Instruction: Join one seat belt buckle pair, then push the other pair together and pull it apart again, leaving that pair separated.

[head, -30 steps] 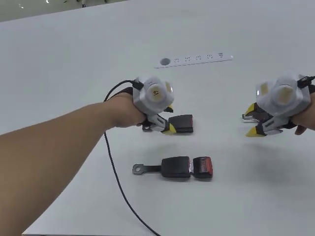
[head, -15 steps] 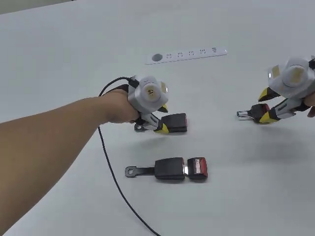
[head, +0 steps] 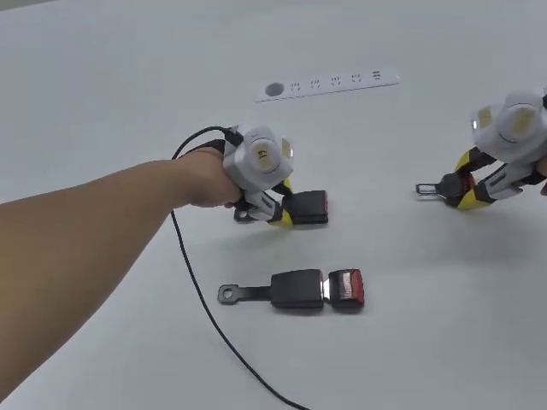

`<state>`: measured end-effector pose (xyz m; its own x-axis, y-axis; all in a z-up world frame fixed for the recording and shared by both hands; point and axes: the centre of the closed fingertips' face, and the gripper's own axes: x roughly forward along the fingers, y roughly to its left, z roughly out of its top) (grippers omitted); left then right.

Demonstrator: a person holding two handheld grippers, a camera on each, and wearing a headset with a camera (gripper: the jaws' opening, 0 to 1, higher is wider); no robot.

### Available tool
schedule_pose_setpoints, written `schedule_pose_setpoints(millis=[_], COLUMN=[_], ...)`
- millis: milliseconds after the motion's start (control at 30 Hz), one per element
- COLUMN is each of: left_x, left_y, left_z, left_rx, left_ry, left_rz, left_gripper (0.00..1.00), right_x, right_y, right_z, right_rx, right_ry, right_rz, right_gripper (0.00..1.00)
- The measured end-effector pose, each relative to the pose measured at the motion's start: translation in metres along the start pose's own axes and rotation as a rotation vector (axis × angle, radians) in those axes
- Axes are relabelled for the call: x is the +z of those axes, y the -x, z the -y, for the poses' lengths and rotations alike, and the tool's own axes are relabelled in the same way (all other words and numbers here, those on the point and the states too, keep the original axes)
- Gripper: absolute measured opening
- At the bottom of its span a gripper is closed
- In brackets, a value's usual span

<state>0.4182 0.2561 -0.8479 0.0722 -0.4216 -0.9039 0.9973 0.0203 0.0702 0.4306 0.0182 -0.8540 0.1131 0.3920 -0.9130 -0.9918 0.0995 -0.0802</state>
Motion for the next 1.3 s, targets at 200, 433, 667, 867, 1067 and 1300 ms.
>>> schedule_pose_setpoints(millis=[200, 433, 667, 867, 1067, 1300], left_x=[0.000, 0.000, -0.003, -0.004, -0.004, -0.004], left_y=[-0.001, -0.002, -0.005, -0.004, -0.004, -0.005], left_z=[0.001, 0.000, 0.000, 0.001, 0.001, 0.000], left_rx=[0.017, 0.024, 0.041, 0.037, 0.036, 0.039], left_ry=[0.012, 0.000, -0.024, -0.027, -0.029, -0.021], left_rz=[-0.007, -0.016, -0.057, -0.054, -0.054, -0.050], left_gripper=[0.29, 0.29, 0.30, 0.30, 0.30, 0.30], right_x=[-0.001, 0.014, 0.044, 0.064, 0.084, 0.110], right_y=[-0.001, -0.006, -0.017, -0.025, -0.032, -0.043], right_z=[0.000, -0.010, -0.021, -0.027, -0.031, -0.031], right_rx=[0.010, -0.009, -0.017, -0.020, -0.017, -0.026], right_ry=[0.013, 0.035, 0.018, 0.025, 0.037, 0.034], right_rz=[-0.017, -0.031, -0.015, 0.007, 0.025, 0.038], right_gripper=[0.31, 0.32, 0.32, 0.32, 0.32, 0.32])
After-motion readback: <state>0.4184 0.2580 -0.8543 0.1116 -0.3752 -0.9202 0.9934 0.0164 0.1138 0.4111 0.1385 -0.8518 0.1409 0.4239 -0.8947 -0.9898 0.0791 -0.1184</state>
